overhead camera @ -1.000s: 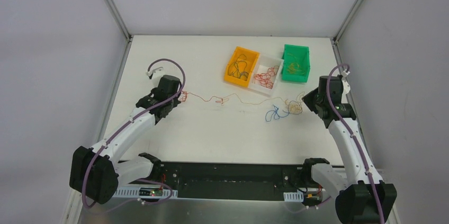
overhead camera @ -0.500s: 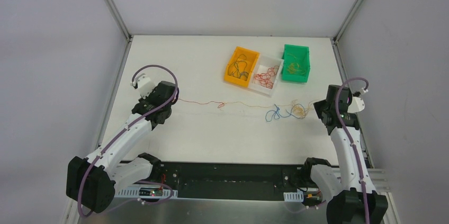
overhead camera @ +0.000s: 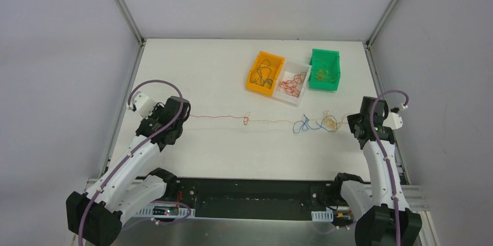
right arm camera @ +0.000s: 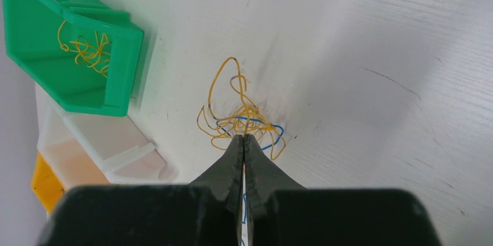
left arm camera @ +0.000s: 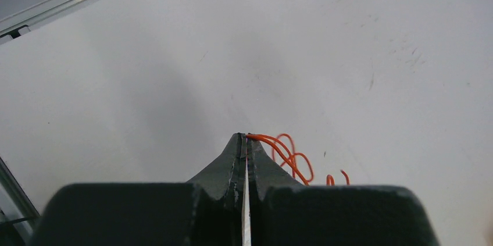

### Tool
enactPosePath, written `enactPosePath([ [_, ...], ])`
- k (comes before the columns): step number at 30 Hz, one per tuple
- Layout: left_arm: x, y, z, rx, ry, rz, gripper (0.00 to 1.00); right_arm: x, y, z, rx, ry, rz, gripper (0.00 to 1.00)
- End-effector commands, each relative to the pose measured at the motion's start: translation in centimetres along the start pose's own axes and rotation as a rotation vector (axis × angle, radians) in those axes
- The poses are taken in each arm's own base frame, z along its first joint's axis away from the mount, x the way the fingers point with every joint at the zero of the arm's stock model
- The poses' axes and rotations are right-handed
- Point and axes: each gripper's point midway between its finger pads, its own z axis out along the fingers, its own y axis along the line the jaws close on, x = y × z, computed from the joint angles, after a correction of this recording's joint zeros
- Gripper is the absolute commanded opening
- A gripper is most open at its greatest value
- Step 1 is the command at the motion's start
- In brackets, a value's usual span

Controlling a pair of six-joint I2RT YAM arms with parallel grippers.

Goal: Untangle the cables

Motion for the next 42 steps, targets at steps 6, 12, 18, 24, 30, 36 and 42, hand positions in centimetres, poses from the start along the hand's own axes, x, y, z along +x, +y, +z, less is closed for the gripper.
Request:
enactPosePath([
  [6, -1.9, 2.2, -0.7, -0.003, -0.081, -0.139, 0.00, 0.0, 1.2, -0.2, -0.063, 0.032, -0.041, 0.00],
  [12, -1.2, -1.8, -1.9, 0.158, 0.046, -0.063, 0.00, 4.2, 4.8, -1.7, -0.308, 0.263, -0.180, 0.00],
  [18, 0.0, -8.3, -4.3, 0.491, 0.162, 0.088, 0.00, 6.0, 6.3, -3.4, -0.426, 0.303, -0.309, 0.48],
  [24, 0.3, -11.6, -7.1, 0.733, 0.202, 0.119, 0.00, 7.8, 7.9, -5.5, -0.523, 0.310, -0.475, 0.69],
  [30, -0.4, -12.4, -8.2, 0.799, 0.196, 0.116, 0.00, 11.9, 9.8, -7.9, -0.649, 0.382, -0.632, 0.73],
  [36, -1.2, -12.6, -9.1, 0.842, 0.183, 0.114, 0.00, 15.8, 11.3, -10.6, -0.783, 0.435, -0.782, 0.74],
  [42, -1.5, -12.9, -10.2, 0.896, 0.186, 0.126, 0.00, 19.1, 12.1, -12.9, -0.887, 0.482, -0.911, 0.74],
])
